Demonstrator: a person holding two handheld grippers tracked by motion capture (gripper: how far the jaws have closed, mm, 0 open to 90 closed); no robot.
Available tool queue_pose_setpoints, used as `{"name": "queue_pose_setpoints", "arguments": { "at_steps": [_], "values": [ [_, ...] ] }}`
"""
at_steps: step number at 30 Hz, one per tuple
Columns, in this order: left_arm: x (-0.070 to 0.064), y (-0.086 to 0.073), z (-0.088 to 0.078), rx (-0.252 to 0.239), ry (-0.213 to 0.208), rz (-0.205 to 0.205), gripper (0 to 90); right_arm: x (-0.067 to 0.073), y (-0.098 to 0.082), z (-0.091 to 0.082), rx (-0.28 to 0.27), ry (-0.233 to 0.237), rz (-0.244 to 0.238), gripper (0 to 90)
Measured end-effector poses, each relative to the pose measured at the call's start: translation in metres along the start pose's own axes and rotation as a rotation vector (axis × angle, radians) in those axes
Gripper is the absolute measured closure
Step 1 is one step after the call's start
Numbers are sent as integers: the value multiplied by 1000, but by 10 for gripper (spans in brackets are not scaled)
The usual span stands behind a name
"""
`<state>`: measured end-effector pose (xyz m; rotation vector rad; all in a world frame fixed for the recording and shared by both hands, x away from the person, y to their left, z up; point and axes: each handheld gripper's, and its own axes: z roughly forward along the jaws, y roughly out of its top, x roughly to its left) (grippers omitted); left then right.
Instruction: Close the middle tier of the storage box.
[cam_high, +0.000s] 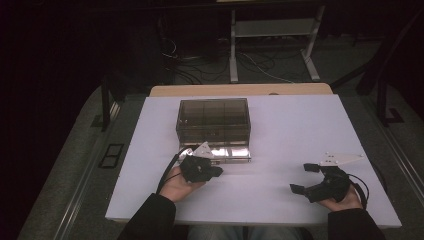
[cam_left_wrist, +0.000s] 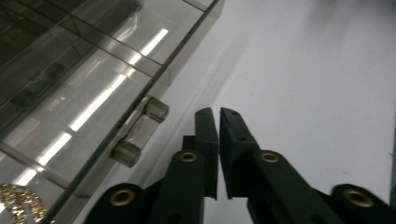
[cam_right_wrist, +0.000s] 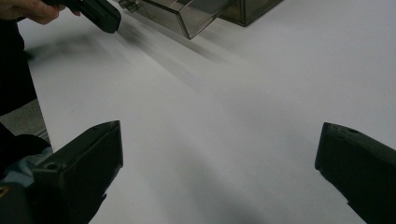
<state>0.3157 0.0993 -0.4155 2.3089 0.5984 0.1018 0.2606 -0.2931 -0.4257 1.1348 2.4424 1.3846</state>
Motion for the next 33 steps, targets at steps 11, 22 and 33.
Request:
{"name": "queue_pose_setpoints", "arguments": {
  "at_steps": [11, 22, 33],
  "values": [
    [5, 0, 4, 23, 26, -21, 893, 0, 0, 0, 1, -2, 2, 3],
    [9, -1, 6, 44, 52, -18, 893, 0, 0, 0, 2, -3, 2, 3],
    [10, -1, 7, 34, 56, -29, 893, 0, 0, 1, 2, -4, 2, 3]
  ]
}}
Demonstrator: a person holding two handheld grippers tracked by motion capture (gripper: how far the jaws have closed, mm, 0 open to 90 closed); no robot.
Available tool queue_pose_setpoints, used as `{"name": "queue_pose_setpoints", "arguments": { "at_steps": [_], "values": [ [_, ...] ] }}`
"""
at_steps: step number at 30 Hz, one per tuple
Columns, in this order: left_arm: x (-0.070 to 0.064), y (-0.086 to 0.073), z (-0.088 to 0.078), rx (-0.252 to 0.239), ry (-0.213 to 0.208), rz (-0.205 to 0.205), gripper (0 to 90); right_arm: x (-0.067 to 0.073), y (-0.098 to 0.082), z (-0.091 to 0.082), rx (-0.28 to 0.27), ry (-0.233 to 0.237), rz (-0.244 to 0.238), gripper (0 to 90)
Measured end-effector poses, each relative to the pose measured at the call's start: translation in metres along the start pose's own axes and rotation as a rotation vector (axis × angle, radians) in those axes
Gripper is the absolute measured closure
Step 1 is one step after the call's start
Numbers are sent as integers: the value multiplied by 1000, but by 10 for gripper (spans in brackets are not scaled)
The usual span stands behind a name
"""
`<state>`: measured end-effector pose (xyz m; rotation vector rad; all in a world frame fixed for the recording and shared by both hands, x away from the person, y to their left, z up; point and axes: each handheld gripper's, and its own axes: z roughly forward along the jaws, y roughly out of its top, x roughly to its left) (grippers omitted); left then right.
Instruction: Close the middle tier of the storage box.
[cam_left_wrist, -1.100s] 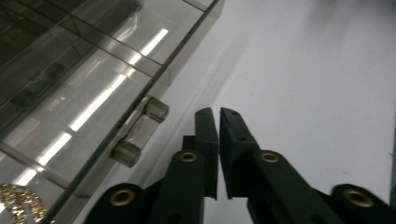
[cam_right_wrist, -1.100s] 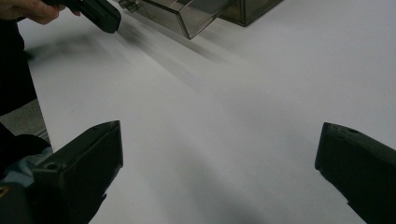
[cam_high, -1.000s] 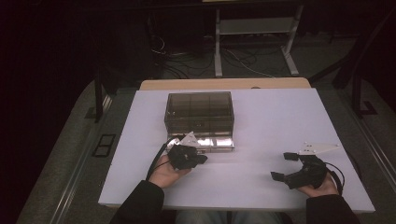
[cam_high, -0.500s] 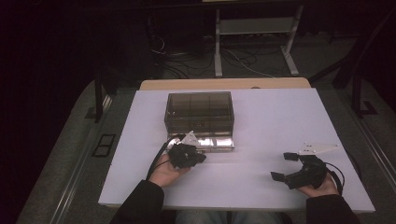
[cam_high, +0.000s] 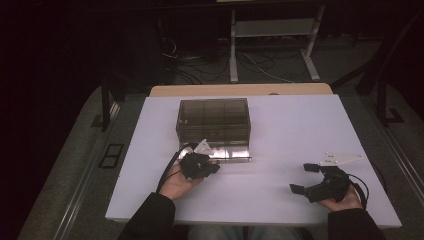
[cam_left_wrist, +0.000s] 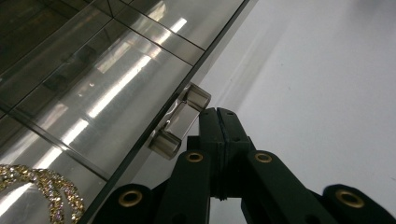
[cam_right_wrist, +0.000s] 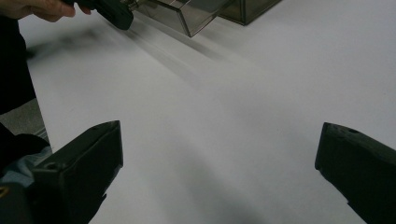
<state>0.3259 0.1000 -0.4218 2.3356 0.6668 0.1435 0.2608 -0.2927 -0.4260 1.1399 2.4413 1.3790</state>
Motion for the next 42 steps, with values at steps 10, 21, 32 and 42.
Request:
{"name": "queue_pose_setpoints", "arguments": {
  "at_steps": [10, 21, 32, 42],
  "values": [
    [7, 2, -2, -31, 9, -12, 893, 0, 0, 0, 3, 0, -4, 3],
    [11, 4, -4, -63, 19, -38, 893, 0, 0, 0, 3, -2, -2, 3],
    [18, 6, -4, -82, 23, -68, 893, 0, 0, 0, 3, -2, -3, 3],
    [21, 8, -2, -88, 23, -81, 893, 0, 0, 1, 2, -2, -4, 3]
  ]
}}
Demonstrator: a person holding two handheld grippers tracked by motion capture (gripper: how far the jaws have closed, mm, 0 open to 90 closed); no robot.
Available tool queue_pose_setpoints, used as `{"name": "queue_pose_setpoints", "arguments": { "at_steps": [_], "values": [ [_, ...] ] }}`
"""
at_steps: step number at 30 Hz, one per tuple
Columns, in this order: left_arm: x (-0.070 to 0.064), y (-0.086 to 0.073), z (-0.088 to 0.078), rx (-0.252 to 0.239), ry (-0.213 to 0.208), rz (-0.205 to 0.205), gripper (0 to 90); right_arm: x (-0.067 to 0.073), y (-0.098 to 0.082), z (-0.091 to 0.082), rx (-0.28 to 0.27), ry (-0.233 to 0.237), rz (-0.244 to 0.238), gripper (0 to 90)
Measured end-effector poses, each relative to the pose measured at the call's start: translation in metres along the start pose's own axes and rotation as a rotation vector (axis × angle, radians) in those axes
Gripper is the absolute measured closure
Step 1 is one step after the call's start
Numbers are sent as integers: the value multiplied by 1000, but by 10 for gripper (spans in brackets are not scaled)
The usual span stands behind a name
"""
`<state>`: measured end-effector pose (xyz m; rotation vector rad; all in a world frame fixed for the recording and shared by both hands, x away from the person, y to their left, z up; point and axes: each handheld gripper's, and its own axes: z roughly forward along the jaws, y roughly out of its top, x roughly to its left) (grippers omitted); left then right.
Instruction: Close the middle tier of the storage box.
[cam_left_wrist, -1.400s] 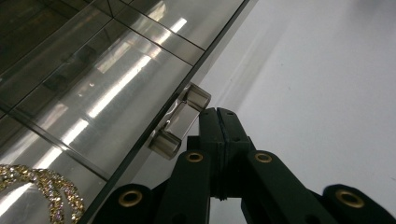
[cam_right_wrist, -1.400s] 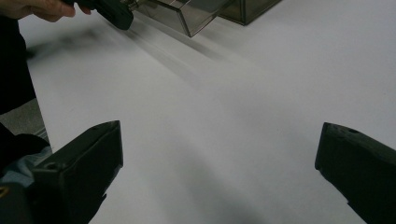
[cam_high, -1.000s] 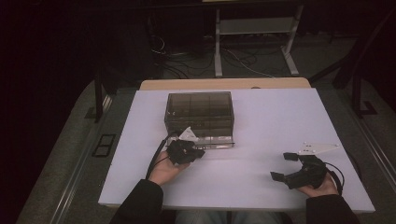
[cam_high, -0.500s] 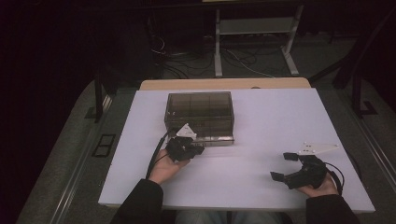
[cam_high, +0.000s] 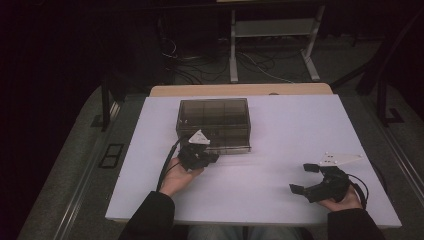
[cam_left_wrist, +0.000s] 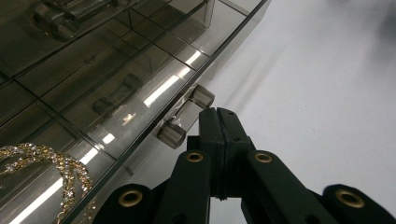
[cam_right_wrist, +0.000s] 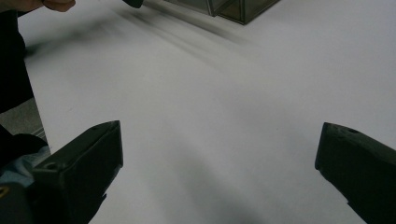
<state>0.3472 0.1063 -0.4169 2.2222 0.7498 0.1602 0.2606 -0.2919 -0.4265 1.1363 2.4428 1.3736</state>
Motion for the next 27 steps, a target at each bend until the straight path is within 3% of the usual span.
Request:
{"name": "queue_pose_setpoints", "arguments": {
  "at_steps": [27],
  "values": [
    [11, 7, 9, 1, 8, -11, 893, 0, 0, 1, 6, -1, 2, 3]
  ]
}}
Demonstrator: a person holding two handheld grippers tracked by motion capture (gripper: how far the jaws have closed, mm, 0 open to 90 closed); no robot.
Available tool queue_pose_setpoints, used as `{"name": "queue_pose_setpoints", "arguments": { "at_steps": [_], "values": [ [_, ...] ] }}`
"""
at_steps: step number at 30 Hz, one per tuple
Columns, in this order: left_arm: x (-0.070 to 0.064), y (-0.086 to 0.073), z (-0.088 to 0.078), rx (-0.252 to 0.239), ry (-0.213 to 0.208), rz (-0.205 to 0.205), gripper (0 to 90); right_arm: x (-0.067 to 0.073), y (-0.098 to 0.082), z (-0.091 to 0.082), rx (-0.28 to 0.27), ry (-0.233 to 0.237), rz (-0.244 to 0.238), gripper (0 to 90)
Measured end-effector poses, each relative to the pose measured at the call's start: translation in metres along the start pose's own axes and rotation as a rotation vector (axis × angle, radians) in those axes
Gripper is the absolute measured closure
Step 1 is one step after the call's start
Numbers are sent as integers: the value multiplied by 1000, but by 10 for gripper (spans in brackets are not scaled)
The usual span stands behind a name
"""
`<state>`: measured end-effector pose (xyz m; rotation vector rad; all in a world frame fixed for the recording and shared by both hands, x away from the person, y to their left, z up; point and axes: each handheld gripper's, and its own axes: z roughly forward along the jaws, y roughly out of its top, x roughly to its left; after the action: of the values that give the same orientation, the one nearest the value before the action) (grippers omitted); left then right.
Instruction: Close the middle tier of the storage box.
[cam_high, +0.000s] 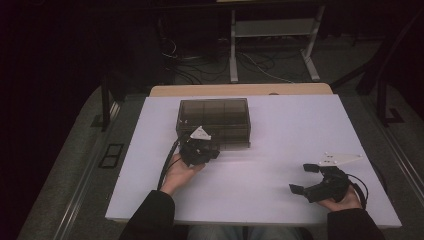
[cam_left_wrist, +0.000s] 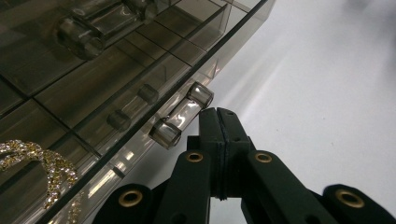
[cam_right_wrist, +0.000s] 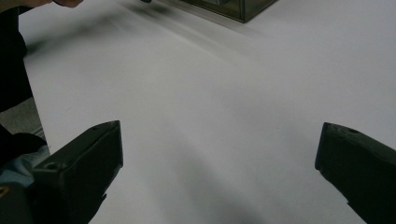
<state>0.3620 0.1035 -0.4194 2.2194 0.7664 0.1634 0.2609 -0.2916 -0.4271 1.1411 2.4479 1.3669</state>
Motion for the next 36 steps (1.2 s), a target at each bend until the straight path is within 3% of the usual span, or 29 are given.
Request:
{"name": "queue_pose_setpoints", "arguments": {
  "at_steps": [36],
  "values": [
    [17, 9, 4, -21, 16, -18, 893, 0, 0, 1, 2, -1, -5, 3]
  ]
}}
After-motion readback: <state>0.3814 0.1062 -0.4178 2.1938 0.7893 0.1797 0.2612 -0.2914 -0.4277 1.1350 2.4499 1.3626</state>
